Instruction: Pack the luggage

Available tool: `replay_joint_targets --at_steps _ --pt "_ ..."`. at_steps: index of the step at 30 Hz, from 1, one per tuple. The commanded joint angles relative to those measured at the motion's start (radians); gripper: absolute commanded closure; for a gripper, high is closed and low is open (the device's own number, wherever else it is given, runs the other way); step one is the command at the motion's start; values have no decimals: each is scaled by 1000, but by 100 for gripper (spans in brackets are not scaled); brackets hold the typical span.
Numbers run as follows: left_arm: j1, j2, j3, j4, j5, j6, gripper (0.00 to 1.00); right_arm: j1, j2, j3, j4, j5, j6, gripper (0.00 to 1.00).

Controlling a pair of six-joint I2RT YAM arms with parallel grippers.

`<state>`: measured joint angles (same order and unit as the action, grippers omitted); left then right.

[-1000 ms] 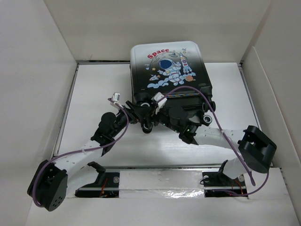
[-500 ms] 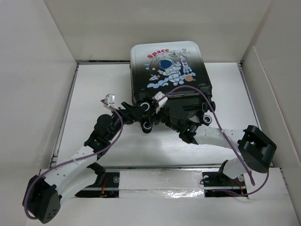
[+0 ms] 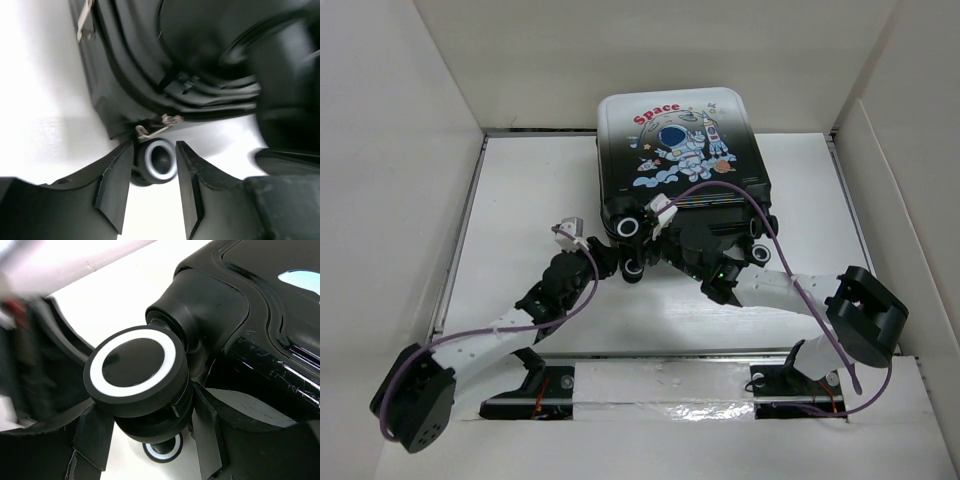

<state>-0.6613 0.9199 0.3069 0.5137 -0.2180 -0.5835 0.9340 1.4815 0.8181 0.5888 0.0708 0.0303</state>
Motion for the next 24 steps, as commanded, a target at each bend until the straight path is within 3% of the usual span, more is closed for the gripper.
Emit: replay_joint_targets --at_steps 1,13,19,22,24 --pt "-4 72 11 196 11 114 63 -38 -46 23 117 46 10 64" --pt "-4 275 64 332 9 169 61 -57 -40 18 115 12 17 64" --pt "-4 303 67 368 8 165 66 -57 -33 16 121 -5 19 64" --pt "-4 307 67 385 8 163 77 -57 -32 16 123 -9 20 64" --pt "-4 313 69 387 -9 160 91 -57 -33 13 126 -11 20 64"
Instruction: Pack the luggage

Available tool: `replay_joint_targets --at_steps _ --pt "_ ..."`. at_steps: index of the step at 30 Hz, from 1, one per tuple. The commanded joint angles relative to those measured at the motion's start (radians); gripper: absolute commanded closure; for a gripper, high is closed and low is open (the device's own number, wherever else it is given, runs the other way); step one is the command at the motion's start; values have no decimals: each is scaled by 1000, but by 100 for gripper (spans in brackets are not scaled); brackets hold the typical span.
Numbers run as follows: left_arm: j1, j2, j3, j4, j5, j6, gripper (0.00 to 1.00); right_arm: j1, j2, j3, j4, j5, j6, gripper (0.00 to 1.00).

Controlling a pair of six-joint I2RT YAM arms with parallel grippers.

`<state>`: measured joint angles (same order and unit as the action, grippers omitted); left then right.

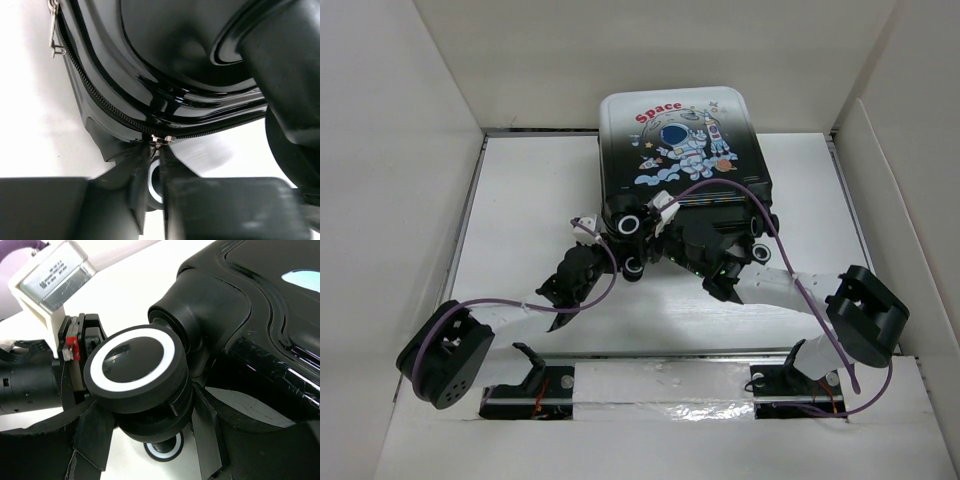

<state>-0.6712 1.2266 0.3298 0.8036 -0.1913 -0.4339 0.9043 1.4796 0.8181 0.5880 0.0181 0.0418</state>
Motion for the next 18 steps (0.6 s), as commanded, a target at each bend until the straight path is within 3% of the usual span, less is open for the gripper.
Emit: replay_joint_targets --at_steps 1,2,18 --pt "5 8 51 89 -45 12 95 -27 -31 13 127 40 12 64" --pt "5 8 55 76 -53 15 100 -27 -33 13 127 40 12 64" --pt "15 -148 29 -231 -336 -9 100 -36 -67 -16 142 22 21 65"
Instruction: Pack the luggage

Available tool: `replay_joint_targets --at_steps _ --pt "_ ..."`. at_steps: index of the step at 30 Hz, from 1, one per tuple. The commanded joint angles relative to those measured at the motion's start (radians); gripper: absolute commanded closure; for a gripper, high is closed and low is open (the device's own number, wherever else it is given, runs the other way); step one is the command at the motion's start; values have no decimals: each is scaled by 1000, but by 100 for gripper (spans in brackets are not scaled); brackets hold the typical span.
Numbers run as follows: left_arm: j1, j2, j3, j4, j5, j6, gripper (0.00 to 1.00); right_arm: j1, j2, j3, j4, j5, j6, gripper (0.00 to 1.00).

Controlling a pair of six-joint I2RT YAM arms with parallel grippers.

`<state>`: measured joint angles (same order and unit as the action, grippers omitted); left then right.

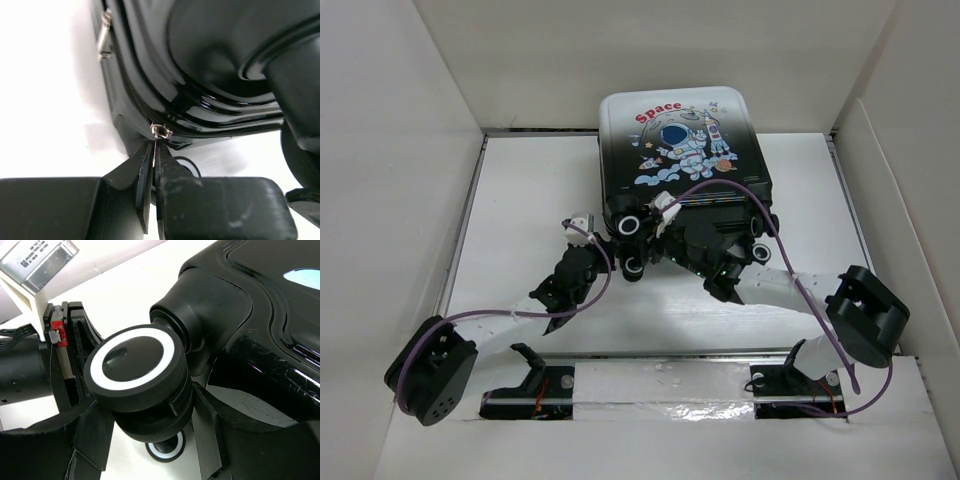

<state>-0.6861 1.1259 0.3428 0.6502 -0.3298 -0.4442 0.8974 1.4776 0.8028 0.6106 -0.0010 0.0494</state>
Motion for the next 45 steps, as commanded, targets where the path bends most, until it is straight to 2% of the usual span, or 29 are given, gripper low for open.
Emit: replay_joint_targets --at_steps 1,7,17,21,27,29,32,33,36,39,40,45 --pt "39 -48 12 -77 -204 1 100 -29 -66 -4 121 41 17 65" --pt "149 27 22 6 -167 9 100 -29 -82 -17 129 32 21 65" --pt "266 210 197 175 -135 127 100 -29 -117 -36 115 32 21 68" --pt "342 282 246 204 -40 108 100 -29 -122 -33 103 19 20 68" --pt "427 359 294 155 -2 4 100 -29 -125 -34 104 9 23 68" --pt "451 354 294 128 6 -89 94 -29 -120 -33 107 9 24 68" --pt "461 304 280 85 9 -174 61 -29 -111 -30 107 -28 35 67" --pt "461 282 269 75 -6 -189 40 -20 -108 -27 107 -36 35 67" --pt "461 146 208 49 -18 -238 23 11 -97 -11 95 -31 37 65" --pt "445 -29 130 49 27 -271 20 56 -80 27 83 -34 33 65" --pt "416 -120 98 43 28 -275 15 86 -60 44 69 -34 27 65" --pt "407 -371 93 -90 72 -301 12 159 28 168 20 -36 -2 64"
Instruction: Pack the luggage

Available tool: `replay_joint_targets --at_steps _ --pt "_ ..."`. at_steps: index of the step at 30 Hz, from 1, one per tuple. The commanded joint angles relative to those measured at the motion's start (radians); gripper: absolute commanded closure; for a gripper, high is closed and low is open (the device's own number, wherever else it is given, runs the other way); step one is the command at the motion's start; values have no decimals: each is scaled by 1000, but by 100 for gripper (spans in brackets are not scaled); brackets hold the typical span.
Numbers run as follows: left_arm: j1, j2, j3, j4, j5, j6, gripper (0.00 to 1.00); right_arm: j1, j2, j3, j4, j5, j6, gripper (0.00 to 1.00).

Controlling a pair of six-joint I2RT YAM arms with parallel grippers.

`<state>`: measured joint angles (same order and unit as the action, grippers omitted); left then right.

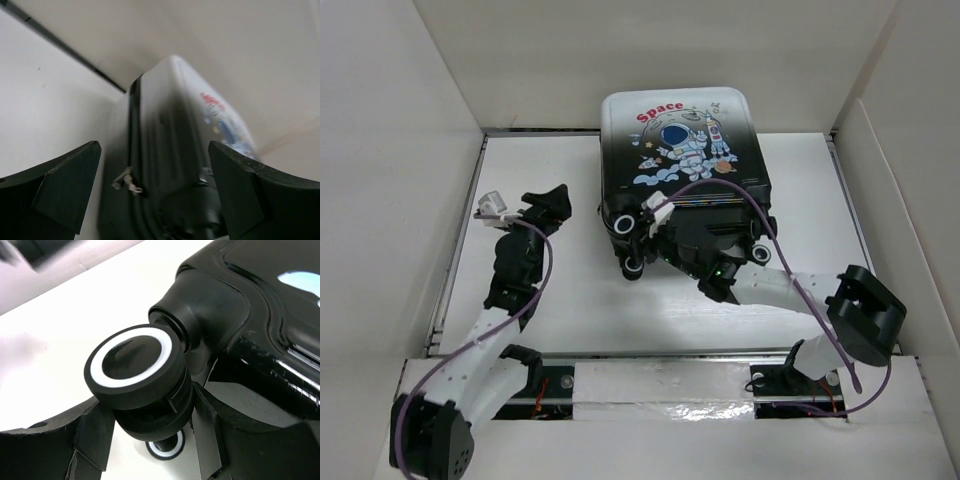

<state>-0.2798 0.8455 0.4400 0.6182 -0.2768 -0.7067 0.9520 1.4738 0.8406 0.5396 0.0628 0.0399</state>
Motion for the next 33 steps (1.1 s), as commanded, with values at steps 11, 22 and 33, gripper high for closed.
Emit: replay_joint_targets --at_steps 11,22,33 --pt "1 -419 181 -369 113 -13 1 237 85 315 -85 49 -46 0" --pt "1 -329 249 -566 321 70 1 226 -390 45 -325 481 -93 0" --pt "1 -445 266 -626 361 193 1 -206 -739 -86 -453 319 32 0"
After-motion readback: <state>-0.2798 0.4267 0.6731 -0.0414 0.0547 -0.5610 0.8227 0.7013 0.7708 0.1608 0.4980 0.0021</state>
